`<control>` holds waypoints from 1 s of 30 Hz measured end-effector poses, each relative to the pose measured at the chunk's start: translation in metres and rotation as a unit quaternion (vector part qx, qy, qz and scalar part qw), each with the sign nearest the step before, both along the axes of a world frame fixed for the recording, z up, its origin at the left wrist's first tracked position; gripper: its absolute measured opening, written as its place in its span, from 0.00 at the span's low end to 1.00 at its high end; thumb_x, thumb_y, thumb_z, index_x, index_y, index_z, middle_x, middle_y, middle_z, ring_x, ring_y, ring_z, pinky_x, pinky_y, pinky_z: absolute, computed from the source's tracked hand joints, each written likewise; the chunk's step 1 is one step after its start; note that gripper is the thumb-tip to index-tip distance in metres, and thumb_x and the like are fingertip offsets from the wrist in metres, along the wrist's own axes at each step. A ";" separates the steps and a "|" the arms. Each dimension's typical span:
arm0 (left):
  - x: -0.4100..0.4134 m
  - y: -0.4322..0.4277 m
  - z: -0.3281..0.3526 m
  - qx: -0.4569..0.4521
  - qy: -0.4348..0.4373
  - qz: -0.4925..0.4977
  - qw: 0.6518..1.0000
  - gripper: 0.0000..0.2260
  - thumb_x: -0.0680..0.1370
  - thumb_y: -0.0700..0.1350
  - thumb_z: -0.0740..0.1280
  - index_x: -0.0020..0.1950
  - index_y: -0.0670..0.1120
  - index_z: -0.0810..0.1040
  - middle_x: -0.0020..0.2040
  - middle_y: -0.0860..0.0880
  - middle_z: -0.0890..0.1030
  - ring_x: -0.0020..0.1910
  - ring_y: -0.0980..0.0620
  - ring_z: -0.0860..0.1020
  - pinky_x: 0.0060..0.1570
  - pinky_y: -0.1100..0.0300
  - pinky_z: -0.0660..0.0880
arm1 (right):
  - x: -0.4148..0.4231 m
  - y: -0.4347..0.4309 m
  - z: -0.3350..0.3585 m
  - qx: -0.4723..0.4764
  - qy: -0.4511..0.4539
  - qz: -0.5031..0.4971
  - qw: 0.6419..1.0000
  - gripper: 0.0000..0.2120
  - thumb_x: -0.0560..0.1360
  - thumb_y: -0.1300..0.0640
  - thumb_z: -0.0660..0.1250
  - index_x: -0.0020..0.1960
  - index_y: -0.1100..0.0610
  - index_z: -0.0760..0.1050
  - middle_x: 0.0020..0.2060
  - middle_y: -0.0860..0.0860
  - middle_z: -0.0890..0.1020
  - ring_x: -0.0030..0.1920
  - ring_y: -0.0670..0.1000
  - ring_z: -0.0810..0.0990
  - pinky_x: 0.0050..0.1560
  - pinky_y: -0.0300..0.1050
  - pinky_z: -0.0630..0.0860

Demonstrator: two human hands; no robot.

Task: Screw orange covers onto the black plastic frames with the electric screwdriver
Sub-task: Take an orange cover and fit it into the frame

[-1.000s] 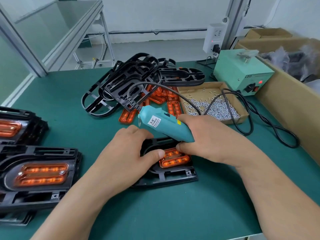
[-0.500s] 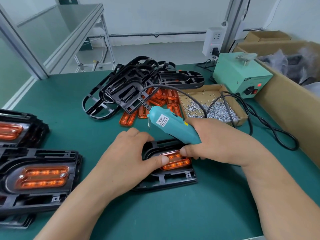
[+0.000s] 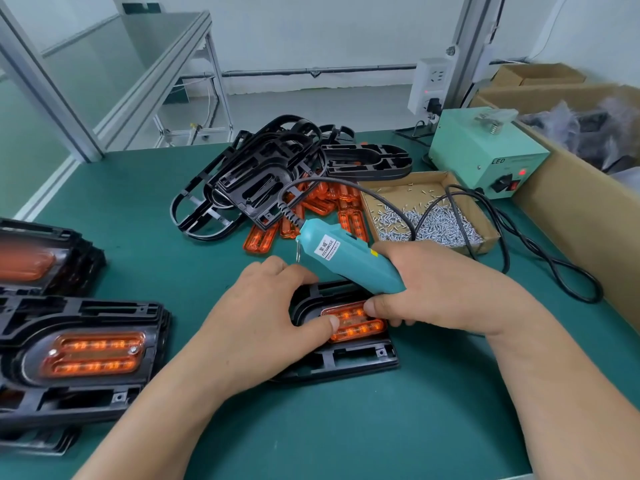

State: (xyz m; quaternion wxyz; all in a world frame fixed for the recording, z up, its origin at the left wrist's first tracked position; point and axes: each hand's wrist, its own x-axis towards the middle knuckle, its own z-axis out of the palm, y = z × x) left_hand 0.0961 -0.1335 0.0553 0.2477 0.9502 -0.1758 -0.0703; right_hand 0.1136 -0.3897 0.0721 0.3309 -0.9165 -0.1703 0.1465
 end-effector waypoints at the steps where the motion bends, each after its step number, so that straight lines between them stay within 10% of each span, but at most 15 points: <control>1: 0.000 0.001 0.000 -0.005 0.005 -0.003 1.000 0.33 0.69 0.74 0.64 0.71 0.63 0.72 0.58 0.64 0.71 0.64 0.61 0.68 0.64 0.55 0.73 | 0.000 0.000 0.000 0.005 0.002 0.002 1.000 0.13 0.74 0.51 0.78 0.51 0.45 0.73 0.34 0.46 0.86 0.32 0.47 0.86 0.36 0.39 0.80; 30: 0.003 0.014 -0.002 -0.119 0.057 -0.050 0.990 0.15 0.75 0.56 0.78 0.59 0.71 0.82 0.59 0.66 0.73 0.68 0.63 0.68 0.69 0.56 0.68 | -0.001 0.005 -0.001 0.033 0.014 -0.007 0.999 0.17 0.73 0.52 0.80 0.55 0.48 0.75 0.36 0.42 0.86 0.32 0.47 0.86 0.33 0.38 0.80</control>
